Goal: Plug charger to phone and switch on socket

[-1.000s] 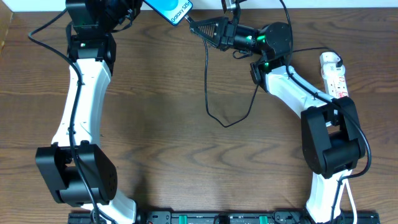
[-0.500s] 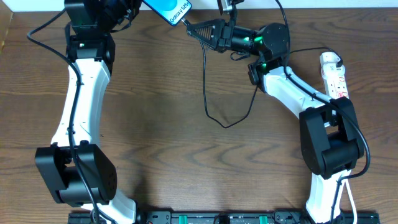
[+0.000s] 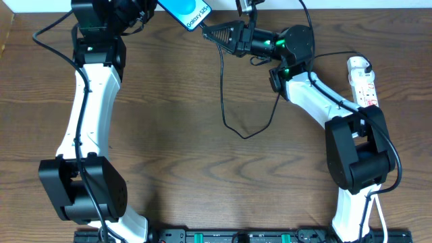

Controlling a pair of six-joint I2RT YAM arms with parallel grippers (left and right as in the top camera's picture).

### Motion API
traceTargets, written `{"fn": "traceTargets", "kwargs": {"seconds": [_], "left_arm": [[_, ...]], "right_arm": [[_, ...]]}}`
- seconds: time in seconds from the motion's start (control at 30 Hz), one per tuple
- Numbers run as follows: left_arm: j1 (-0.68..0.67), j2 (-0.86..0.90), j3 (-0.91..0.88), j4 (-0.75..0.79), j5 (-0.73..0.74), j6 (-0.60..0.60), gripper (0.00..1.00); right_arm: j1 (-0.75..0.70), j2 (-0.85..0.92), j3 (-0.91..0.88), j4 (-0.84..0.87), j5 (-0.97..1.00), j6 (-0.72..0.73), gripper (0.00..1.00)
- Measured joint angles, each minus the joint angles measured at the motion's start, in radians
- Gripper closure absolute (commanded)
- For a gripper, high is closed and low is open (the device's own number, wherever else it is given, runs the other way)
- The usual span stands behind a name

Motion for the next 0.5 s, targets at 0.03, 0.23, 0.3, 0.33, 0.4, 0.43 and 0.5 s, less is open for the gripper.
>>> {"fn": "traceTargets", "kwargs": {"seconds": [0.03, 0.23, 0.3, 0.33, 0.4, 0.43, 0.5], "left_arm": [[0.002, 0.000, 0.000, 0.001, 0.000, 0.000, 0.93], [0.022, 0.000, 0.000, 0.001, -0.009, 0.003, 0.92], [0.027, 0.000, 0.000, 0.001, -0.017, 0.003, 0.92], [0.029, 0.000, 0.000, 0.001, -0.019, 0.003, 0.93], [0.030, 0.000, 0.000, 0.001, -0.023, 0.003, 0.93], [0.030, 0.000, 0.000, 0.001, -0.023, 0.004, 0.93], [0.030, 0.000, 0.000, 0.001, -0.023, 0.003, 0.93]], "right_arm": [[-0.003, 0.000, 0.000, 0.000, -0.001, 0.000, 0.99], [-0.016, 0.000, 0.000, 0.001, -0.002, 0.000, 0.99], [-0.016, 0.000, 0.000, 0.000, -0.003, 0.000, 0.99], [-0.016, 0.000, 0.000, 0.001, -0.003, 0.000, 0.99], [-0.016, 0.000, 0.000, 0.001, -0.003, 0.000, 0.99], [-0.016, 0.000, 0.000, 0.001, -0.003, 0.000, 0.99], [-0.016, 0.000, 0.000, 0.001, -0.003, 0.000, 0.99]]}}
